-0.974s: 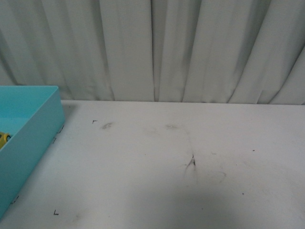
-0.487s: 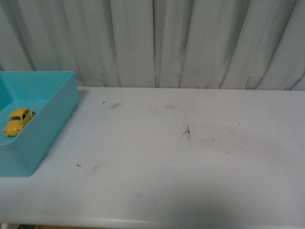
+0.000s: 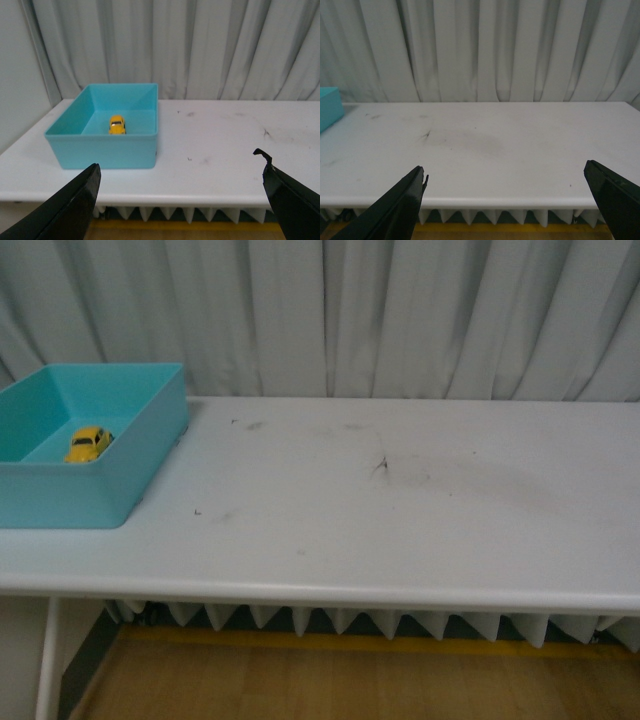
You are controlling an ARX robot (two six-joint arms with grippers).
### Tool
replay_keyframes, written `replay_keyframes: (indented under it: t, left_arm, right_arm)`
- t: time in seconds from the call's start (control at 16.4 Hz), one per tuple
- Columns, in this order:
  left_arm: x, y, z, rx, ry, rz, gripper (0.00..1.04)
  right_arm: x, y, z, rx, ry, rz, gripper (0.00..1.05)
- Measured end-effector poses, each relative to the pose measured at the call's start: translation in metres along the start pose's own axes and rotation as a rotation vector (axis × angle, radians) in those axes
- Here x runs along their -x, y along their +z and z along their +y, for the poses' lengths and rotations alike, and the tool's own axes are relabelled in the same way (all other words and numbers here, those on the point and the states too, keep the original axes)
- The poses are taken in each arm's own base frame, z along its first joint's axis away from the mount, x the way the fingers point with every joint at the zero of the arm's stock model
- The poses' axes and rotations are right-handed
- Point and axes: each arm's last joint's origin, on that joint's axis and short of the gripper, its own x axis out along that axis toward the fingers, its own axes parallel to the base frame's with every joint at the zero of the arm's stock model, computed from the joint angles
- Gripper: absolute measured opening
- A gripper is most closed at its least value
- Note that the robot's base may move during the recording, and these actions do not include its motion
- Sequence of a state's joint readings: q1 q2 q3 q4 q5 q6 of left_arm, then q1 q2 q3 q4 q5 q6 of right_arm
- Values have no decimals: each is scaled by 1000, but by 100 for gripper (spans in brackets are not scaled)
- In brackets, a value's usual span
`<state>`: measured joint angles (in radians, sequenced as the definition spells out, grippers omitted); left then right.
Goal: Wind up and store yellow beetle toy
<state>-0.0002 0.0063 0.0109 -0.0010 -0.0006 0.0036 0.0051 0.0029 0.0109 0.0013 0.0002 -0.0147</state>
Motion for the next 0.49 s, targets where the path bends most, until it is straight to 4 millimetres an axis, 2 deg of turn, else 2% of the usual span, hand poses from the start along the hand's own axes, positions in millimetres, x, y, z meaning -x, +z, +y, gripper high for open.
replay_keyframes:
  t: [0.49]
  left_arm:
    - [0,0,0,0,0,3,98]
  right_arm:
    - [0,0,0,0,0,5,98]
